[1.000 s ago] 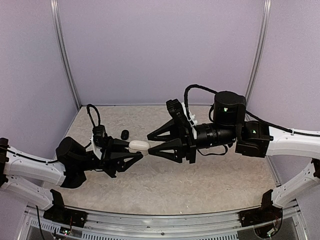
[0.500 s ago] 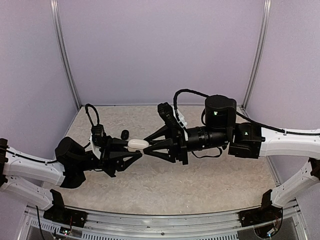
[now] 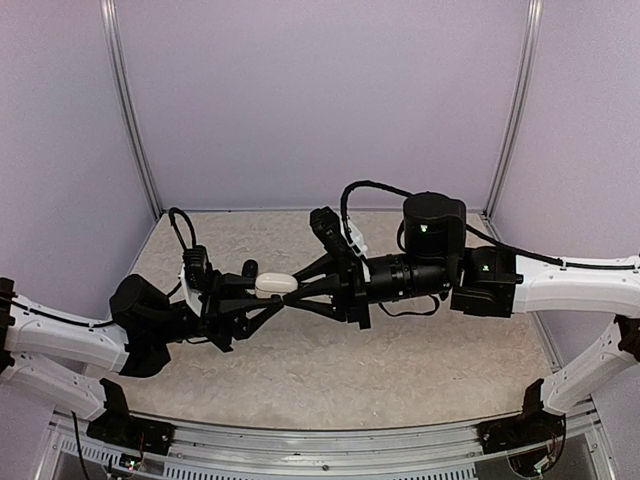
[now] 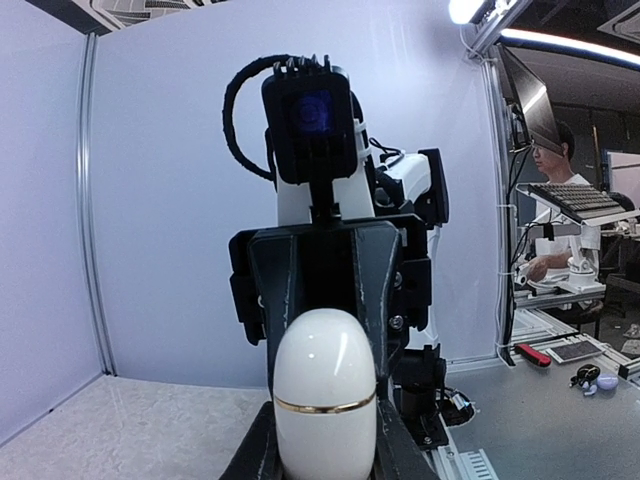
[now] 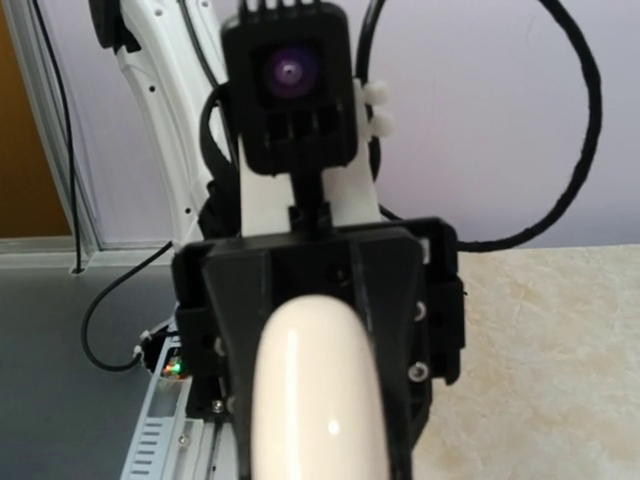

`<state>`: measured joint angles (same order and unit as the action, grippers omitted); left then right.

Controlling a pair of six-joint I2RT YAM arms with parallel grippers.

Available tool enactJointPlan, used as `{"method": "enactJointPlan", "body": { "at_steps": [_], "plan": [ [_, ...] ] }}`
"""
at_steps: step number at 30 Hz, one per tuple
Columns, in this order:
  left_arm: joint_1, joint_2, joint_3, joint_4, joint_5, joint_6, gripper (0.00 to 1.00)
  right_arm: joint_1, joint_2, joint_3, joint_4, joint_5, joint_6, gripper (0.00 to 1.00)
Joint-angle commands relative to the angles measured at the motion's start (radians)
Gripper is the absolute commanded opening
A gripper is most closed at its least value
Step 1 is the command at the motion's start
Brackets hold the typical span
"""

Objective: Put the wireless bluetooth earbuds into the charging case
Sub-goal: Pass from the left arm to the right, then place the charging case with the earbuds at the center of the board.

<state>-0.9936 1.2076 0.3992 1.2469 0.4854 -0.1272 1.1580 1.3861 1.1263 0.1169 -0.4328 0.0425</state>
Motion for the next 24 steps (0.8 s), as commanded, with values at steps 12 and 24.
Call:
{"method": "enactJointPlan", "body": {
  "at_steps": [12, 24],
  "plan": [
    [0.053, -0.083, -0.051, -0.104, -0.270, -0.043, 0.98, -0.292, -0.082, -0.126, 0.109, -0.055, 0.165, 0.11],
    [0.179, -0.117, 0.143, -0.667, -0.792, -0.229, 0.99, -0.510, 0.182, -0.072, 0.100, -0.196, 0.244, 0.10]
  ]
}}
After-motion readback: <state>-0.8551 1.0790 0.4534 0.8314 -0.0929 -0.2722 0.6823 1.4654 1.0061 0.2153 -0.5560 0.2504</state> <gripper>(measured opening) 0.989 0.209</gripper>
